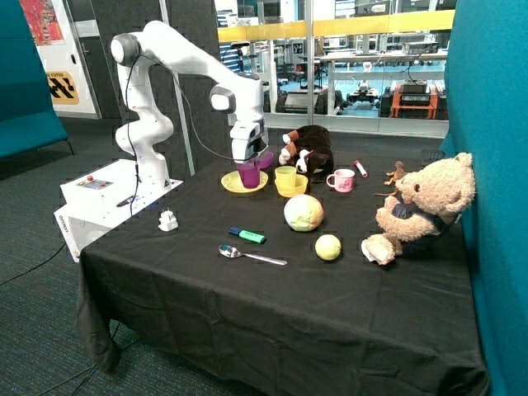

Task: Match the cups with the appropriate bowls

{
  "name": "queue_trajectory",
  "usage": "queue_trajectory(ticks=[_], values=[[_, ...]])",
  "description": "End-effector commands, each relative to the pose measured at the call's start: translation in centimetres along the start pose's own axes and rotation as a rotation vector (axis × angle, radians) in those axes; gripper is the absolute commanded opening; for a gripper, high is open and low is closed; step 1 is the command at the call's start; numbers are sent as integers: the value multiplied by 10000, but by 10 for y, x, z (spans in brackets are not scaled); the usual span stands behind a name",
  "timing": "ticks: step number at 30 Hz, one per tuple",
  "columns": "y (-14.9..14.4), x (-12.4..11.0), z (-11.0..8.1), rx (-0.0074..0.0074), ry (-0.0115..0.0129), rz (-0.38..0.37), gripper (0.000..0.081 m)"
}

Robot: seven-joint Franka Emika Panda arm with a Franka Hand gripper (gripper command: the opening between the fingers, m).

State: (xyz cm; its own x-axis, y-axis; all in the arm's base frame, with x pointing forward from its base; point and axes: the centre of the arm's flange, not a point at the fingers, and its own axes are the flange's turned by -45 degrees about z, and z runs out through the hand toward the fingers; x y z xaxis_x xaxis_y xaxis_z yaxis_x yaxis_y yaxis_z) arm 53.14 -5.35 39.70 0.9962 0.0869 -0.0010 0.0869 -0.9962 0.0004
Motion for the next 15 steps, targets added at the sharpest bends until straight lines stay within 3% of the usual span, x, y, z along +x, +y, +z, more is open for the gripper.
queue_trajectory(ticks=[1, 10, 15], values=[[-30, -9, -21, 4, 10, -916, 0], [-63, -26, -26, 4, 10, -1699, 0], [-75, -43, -25, 4, 10, -1691, 0]])
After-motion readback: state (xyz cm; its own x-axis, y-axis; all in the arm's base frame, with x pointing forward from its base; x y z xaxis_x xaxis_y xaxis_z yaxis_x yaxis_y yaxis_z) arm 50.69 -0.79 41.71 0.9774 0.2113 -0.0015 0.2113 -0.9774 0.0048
